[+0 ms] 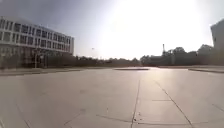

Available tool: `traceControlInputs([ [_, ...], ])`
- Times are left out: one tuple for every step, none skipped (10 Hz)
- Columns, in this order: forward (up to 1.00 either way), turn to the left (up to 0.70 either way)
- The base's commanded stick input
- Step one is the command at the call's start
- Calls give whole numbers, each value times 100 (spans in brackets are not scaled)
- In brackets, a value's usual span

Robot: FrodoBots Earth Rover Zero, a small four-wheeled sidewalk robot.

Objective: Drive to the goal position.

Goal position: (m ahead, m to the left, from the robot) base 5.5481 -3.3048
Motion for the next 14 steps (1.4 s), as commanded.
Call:
traceControlInputs([
  [70, -35],
  [70, -16],
  [69, 0],
  [69, 0],
  [70, 0],
  [70, 0],
  [70, 0],
  [70, 0],
  [70, 0],
  [70, 0],
  [70, 0],
  [70, 0],
  [70, 0],
  [70, 0],
])
